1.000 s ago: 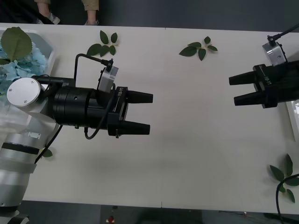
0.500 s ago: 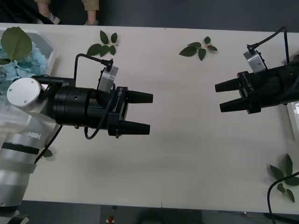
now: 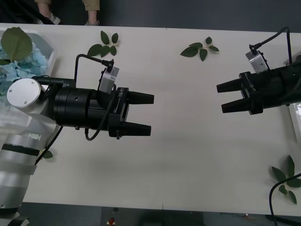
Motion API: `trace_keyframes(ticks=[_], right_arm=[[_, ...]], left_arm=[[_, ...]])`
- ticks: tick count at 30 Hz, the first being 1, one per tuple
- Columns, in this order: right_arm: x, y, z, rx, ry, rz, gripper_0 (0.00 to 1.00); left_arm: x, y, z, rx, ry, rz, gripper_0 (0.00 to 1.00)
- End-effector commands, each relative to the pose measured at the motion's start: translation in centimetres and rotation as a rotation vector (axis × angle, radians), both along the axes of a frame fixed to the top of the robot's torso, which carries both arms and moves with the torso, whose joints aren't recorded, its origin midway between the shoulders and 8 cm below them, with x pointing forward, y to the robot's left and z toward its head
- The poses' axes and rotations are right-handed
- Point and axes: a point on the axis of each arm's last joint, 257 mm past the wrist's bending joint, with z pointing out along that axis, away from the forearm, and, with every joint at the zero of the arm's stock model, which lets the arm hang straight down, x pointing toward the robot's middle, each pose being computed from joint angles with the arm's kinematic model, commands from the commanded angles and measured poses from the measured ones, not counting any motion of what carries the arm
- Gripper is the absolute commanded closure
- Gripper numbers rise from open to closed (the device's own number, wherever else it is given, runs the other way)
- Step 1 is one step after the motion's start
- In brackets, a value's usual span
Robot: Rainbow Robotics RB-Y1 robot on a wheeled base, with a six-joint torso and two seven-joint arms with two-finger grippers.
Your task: Put the red flowers into the right box and the blue flowers into the left box
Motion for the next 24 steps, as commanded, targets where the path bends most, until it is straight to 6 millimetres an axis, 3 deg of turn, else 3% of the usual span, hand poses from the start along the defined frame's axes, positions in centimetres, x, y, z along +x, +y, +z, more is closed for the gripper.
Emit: trace_keyframes(ticks=[1,5,11,24], right_arm=[[0.83,-0.81,1.97,-0.04,-0.075,-0.002,0.18],[0.83,-0.81,1.97,-0.04,-0.075,-0.002,0.18],[0.83,-0.81,1.97,-0.04,-0.075,-0.002,0.0],[0.83,-0.81,1.97,-0.04,-0.075,-0.002,0.0]], left_arm=[[-0.13,-0.54,1.51,-0.019,-0.06,-0.016,0.0],[-0.13,-0.54,1.51,-0.019,-0.06,-0.016,0.0],[-0.13,-0.54,1.51,-0.019,-0.06,-0.016,0.0],[-0.13,-0.54,1.51,-0.019,-0.06,-0.016,0.0]])
